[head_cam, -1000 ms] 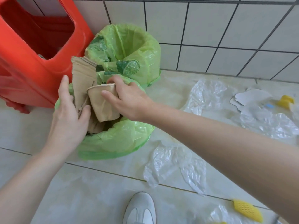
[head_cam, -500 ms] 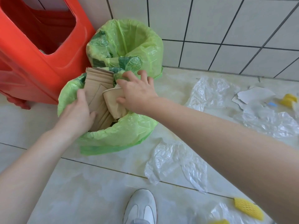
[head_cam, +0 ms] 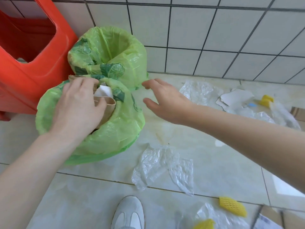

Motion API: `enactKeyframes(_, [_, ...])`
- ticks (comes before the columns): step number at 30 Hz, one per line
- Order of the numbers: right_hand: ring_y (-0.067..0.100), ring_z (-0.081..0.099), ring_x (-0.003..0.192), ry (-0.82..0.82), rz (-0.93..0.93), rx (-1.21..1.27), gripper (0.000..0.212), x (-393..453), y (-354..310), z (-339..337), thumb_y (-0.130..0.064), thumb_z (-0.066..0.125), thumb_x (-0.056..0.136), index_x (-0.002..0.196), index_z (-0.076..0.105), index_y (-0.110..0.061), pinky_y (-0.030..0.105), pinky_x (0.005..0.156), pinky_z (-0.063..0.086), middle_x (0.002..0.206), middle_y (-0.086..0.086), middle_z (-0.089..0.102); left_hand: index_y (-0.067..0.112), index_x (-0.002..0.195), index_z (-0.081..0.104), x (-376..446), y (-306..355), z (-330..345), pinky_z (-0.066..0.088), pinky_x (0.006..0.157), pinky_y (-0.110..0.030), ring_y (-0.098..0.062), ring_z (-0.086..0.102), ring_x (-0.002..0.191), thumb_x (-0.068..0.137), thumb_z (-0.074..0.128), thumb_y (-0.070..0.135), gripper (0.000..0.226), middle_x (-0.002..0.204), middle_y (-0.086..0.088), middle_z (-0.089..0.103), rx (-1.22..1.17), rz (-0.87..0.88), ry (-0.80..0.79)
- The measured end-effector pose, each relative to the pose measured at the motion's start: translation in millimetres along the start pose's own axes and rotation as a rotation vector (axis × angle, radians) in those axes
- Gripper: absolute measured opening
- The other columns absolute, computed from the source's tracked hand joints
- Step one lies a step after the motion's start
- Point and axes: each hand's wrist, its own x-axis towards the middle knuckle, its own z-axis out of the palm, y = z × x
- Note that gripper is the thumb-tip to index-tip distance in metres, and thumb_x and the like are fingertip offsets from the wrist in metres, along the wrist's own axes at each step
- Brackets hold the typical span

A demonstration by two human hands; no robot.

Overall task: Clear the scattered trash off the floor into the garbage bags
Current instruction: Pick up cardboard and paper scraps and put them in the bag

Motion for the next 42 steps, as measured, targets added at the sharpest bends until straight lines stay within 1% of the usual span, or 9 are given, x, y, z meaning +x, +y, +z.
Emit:
enactKeyframes(6, [0.007, 0.049, 0.111, 0.016, 0.18, 0.076, 0.04, -104, 72, -24, -0.029, 0.047, 0.096, 0.135, 0.043, -0.022, 0.023, 0.091, 0.039, 0.123, -0.01, 0.053, 0.011, 0.119, 0.058, -15, 72, 32, 0.037, 0.094, -0.037, -0.025, 0.047, 0.114, 0.089, 0.056, 0.018, 0.031, 0.118, -0.005, 0.06, -0.154, 0.242, -0.027])
enactKeyframes(10, [0.005, 0.053, 0.106, 0.061, 0.376, 0.14, 0.036, -180, 126, -23, -0.024, 0.052, 0.094, 0.13, 0.049, -0.022, 0.027, 0.097, 0.043, 0.112, -0.011, 0.058, 0.011, 0.111, 0.062, -39, 123, 68, 0.045, 0.088, -0.036, -0.023, 0.054, 0.106, 0.088, 0.054, 0.018, 0.026, 0.106, -0.002, 0.064, -0.231, 0.438, -0.119])
enactKeyframes(16, [0.007, 0.058, 0.099, 0.133, 0.62, 0.15, 0.029, -275, 191, -4, -0.017, 0.057, 0.091, 0.121, 0.056, -0.019, 0.026, 0.092, 0.045, 0.102, -0.009, 0.064, 0.017, 0.099, 0.063, -72, 193, 134, 0.051, 0.071, -0.032, -0.02, 0.059, 0.092, 0.081, 0.045, 0.023, 0.027, 0.091, 0.005, 0.066, -0.233, 0.7, -0.382])
enactKeyframes(18, [0.009, 0.056, 0.101, 0.081, 0.634, 0.088, 0.03, -301, 205, 5, -0.018, 0.056, 0.092, 0.121, 0.055, -0.019, 0.026, 0.09, 0.045, 0.104, -0.008, 0.062, 0.017, 0.104, 0.062, -87, 217, 153, 0.05, 0.073, -0.033, -0.02, 0.057, 0.097, 0.086, 0.047, 0.019, 0.024, 0.097, 0.006, 0.065, -0.227, 0.751, -0.479])
enactKeyframes(22, [0.018, 0.048, 0.113, -0.186, 0.595, -0.161, 0.038, -348, 222, 23, -0.028, 0.051, 0.095, 0.132, 0.047, -0.021, 0.024, 0.089, 0.041, 0.12, -0.005, 0.054, 0.019, 0.114, 0.056, -129, 262, 177, 0.046, 0.081, -0.032, -0.017, 0.05, 0.108, 0.092, 0.042, 0.02, 0.025, 0.112, 0.005, 0.061, -0.184, 0.841, -0.682])
enactKeyframes(28, [0.026, 0.041, 0.119, -0.332, 0.722, -0.163, 0.04, -401, 226, 19, -0.024, 0.051, 0.093, 0.132, 0.048, -0.016, 0.035, 0.098, 0.038, 0.131, 0.006, 0.045, 0.015, 0.121, 0.05, -181, 307, 213, 0.041, 0.079, -0.034, -0.024, 0.047, 0.114, 0.093, 0.044, 0.023, 0.03, 0.122, -0.003, 0.051, -0.022, 1.003, -0.944])
enactKeyframes(31, [0.025, 0.036, 0.127, -0.4, 0.71, -0.244, 0.055, -432, 237, 15, -0.038, 0.054, 0.091, 0.14, 0.038, -0.019, 0.034, 0.102, 0.037, 0.137, 0.001, 0.039, 0.013, 0.123, 0.047, -198, 333, 229, 0.042, 0.076, -0.037, -0.027, 0.045, 0.114, 0.092, 0.047, 0.026, 0.033, 0.123, -0.005, 0.046, -0.005, 1.038, -0.957])
enactKeyframes(35, [0.024, 0.033, 0.129, -0.322, 0.756, -0.274, 0.066, -458, 253, 19, -0.041, 0.056, 0.09, 0.145, 0.027, -0.02, 0.032, 0.103, 0.039, 0.139, 0.001, 0.038, 0.01, 0.123, 0.044, -222, 358, 244, 0.038, 0.073, -0.036, -0.029, 0.043, 0.111, 0.089, 0.054, 0.031, 0.041, 0.122, -0.008, 0.043, 0.102, 1.118, -0.946])
enactKeyframes(42, [0.03, 0.044, 0.118, -0.29, 0.74, -0.317, 0.07, -464, 262, 47, -0.036, 0.068, 0.08, 0.139, 0.035, -0.018, 0.038, 0.098, 0.042, 0.131, 0.006, 0.042, 0.011, 0.119, 0.038, -245, 379, 261, 0.035, 0.074, -0.035, -0.03, 0.042, 0.111, 0.08, 0.07, 0.031, 0.054, 0.119, -0.008, 0.045, 0.171, 1.11, -0.866])
